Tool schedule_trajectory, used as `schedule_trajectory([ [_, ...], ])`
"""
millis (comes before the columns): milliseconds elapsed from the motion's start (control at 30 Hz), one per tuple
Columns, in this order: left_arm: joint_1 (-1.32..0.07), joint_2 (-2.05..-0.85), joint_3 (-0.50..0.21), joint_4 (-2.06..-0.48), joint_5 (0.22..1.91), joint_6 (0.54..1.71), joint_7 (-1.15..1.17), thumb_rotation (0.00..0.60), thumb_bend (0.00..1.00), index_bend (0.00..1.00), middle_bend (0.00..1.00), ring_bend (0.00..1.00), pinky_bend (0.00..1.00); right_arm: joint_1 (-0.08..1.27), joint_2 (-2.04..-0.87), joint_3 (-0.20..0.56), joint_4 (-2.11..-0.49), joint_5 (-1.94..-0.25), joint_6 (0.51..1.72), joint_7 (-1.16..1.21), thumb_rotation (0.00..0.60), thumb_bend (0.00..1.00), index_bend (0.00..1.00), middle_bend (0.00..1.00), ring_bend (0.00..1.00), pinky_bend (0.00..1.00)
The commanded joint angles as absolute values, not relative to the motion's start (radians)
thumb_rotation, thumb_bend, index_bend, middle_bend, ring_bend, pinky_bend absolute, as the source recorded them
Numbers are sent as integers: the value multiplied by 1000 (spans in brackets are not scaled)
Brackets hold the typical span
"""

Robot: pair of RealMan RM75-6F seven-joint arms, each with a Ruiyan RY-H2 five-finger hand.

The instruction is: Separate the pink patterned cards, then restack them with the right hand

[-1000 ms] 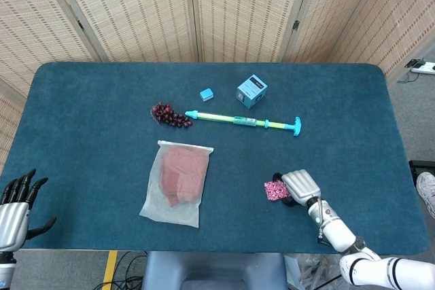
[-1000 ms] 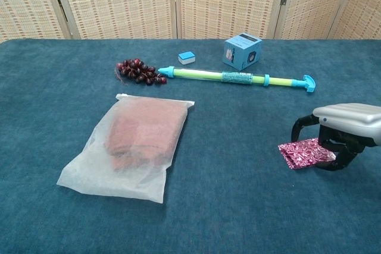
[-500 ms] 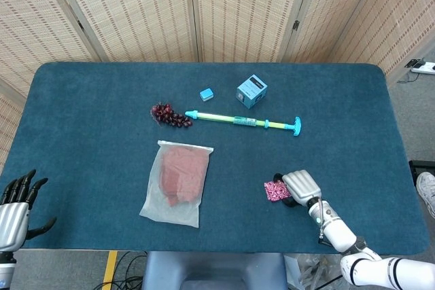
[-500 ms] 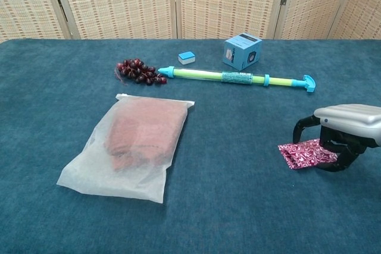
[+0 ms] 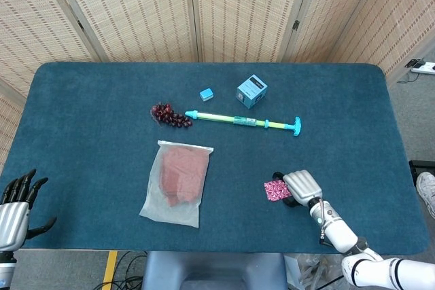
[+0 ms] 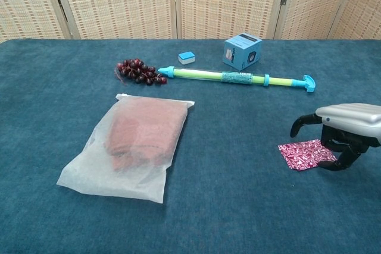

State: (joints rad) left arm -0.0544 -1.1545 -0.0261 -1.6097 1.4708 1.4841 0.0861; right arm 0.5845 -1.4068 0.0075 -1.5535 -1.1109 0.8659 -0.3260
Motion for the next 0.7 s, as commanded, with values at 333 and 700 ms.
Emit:
schedule_trajectory([
  [333,-76,-1163,-42,-1616,1477,1475,103,600,231,164,27,24,90,503,-1314,35,-1630,-1186,1061,-284,600,390,205,846,998,1000],
  [700,-89,-1204,-61,-1610,1459,1478,131,600,230,164,29,24,90,351,-1182,17,-1660,-1399,1345,-150,600,357,195,447,433,523],
])
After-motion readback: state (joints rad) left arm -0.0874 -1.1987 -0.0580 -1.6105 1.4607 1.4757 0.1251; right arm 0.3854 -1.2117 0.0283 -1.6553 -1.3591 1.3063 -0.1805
